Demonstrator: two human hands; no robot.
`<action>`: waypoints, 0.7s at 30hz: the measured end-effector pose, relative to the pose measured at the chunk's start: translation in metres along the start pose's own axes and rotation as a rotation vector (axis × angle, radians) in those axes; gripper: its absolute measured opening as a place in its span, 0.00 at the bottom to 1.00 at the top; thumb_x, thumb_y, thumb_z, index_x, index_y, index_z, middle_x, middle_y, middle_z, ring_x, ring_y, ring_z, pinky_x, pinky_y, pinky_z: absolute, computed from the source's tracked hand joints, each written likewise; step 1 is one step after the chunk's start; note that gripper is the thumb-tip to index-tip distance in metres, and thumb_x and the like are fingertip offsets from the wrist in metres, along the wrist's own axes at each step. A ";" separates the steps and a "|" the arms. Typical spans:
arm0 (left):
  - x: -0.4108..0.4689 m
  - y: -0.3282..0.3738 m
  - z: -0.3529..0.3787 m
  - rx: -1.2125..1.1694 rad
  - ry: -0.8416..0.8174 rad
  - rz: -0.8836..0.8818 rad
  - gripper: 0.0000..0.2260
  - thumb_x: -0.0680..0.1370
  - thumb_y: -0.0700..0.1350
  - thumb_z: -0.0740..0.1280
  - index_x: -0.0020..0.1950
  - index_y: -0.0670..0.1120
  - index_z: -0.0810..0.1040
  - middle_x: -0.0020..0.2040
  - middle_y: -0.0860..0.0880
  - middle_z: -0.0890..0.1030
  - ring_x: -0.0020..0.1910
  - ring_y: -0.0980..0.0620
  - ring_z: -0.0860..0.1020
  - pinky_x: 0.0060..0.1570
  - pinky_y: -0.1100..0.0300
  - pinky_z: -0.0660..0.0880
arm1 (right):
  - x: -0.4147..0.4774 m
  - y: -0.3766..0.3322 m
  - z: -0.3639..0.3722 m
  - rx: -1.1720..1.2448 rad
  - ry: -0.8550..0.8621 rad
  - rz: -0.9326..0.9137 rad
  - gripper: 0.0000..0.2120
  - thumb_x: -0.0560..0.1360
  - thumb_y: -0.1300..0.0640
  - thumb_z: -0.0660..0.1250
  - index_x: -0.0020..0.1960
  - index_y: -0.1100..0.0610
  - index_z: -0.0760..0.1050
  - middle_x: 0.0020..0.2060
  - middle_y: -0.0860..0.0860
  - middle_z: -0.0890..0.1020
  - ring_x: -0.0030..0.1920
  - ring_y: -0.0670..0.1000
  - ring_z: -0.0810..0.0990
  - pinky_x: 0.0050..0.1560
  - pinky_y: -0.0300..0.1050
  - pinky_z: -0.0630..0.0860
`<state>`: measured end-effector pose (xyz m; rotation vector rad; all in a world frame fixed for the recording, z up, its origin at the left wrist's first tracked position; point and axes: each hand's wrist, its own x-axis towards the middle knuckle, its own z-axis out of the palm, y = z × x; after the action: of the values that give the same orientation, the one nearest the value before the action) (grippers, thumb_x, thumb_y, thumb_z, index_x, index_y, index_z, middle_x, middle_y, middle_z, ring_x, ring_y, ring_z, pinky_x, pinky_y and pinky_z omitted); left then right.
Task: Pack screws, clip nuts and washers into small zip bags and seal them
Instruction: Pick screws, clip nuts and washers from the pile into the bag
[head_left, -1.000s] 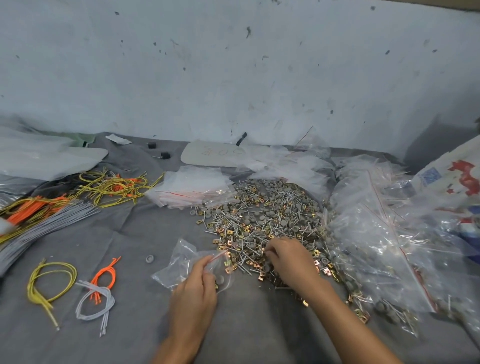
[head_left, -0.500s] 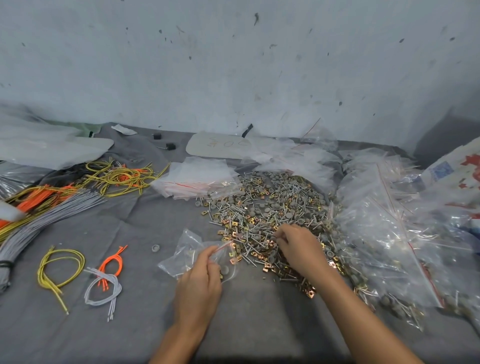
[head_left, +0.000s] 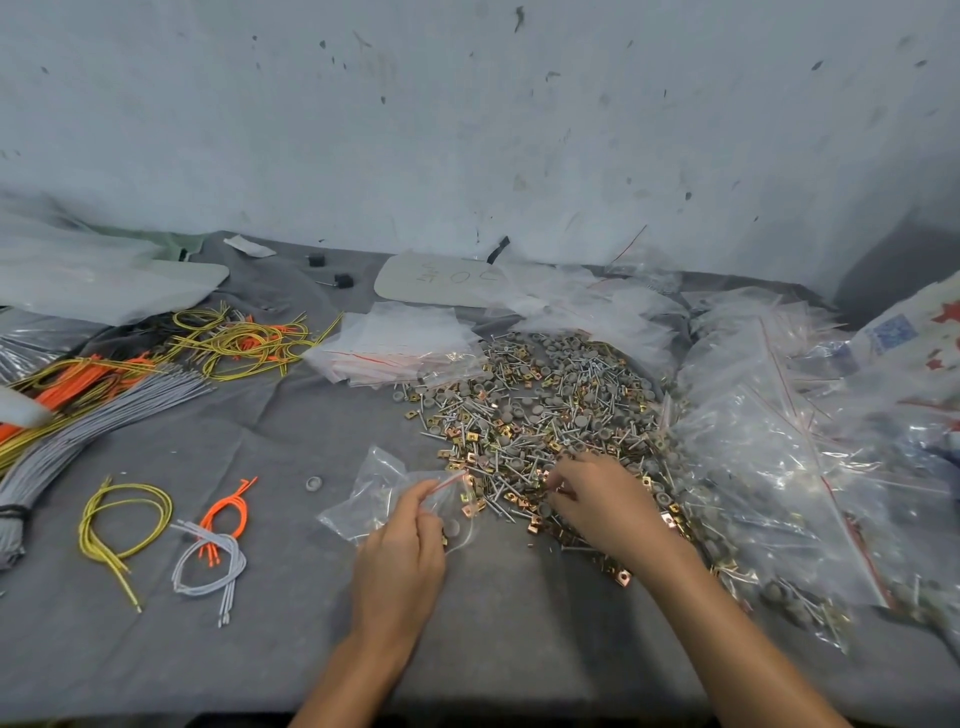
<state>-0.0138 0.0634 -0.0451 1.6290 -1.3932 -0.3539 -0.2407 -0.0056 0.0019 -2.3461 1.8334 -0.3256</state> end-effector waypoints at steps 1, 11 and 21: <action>0.000 0.000 0.000 0.004 0.000 0.001 0.18 0.78 0.52 0.52 0.63 0.58 0.76 0.37 0.58 0.81 0.37 0.52 0.78 0.37 0.52 0.73 | -0.001 0.000 0.001 -0.024 -0.012 -0.008 0.06 0.80 0.49 0.67 0.56 0.45 0.78 0.55 0.44 0.78 0.58 0.50 0.75 0.56 0.50 0.77; 0.000 0.000 0.001 0.017 -0.003 0.017 0.18 0.78 0.53 0.51 0.63 0.60 0.74 0.40 0.55 0.83 0.39 0.49 0.79 0.39 0.50 0.74 | -0.019 -0.037 -0.004 0.445 0.145 -0.031 0.05 0.78 0.50 0.70 0.44 0.45 0.78 0.40 0.42 0.78 0.42 0.41 0.76 0.42 0.34 0.72; 0.001 -0.001 0.000 0.027 -0.007 0.042 0.21 0.77 0.56 0.49 0.63 0.59 0.75 0.45 0.51 0.85 0.44 0.42 0.81 0.42 0.48 0.76 | -0.020 -0.090 0.026 0.170 0.106 -0.275 0.10 0.82 0.48 0.61 0.57 0.47 0.79 0.48 0.46 0.77 0.52 0.52 0.76 0.49 0.51 0.75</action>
<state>-0.0131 0.0625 -0.0453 1.6188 -1.4415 -0.3178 -0.1546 0.0350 -0.0024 -2.5014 1.4542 -0.6232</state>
